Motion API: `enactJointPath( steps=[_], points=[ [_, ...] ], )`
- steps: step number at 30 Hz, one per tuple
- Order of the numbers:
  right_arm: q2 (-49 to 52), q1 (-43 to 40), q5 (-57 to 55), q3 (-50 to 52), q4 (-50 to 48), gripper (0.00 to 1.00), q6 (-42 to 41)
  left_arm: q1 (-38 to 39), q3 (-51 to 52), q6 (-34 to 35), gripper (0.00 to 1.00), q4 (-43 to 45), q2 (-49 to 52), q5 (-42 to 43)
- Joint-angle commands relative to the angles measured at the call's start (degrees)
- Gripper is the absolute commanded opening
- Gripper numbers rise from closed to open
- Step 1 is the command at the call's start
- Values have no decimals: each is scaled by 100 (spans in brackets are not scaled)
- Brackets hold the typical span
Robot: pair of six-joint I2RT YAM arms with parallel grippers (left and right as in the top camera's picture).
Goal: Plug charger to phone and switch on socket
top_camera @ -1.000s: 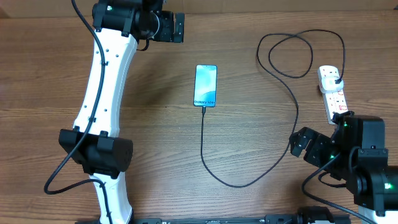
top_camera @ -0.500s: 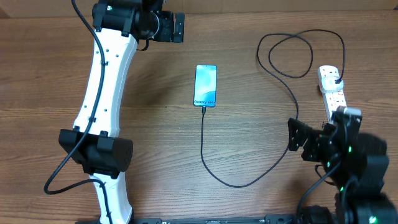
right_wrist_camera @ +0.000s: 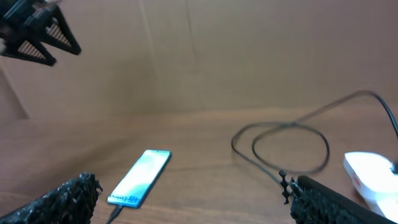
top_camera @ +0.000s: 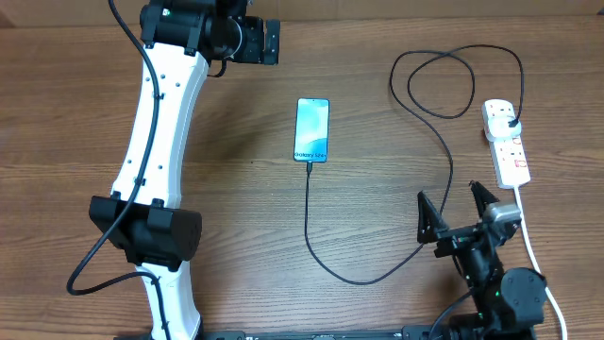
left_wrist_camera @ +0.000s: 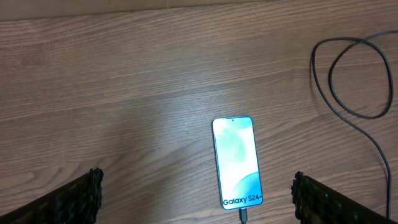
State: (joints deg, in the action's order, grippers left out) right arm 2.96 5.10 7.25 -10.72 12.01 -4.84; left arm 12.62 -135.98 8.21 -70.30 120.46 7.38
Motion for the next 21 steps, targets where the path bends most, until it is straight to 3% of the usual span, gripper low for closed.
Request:
enactJointPath(
  steps=[1,10,21],
  points=[
    [-284,52,-37,407,-472,100,197,-37,20,15,100,2,17,-35],
    [-284,52,-367,1003,-1606,100,195,-37,20,13,100,2,17,-35],
    [-280,31,-573,1027,-713,100,525,-37,20,15,100,2,17,-35]
  ],
)
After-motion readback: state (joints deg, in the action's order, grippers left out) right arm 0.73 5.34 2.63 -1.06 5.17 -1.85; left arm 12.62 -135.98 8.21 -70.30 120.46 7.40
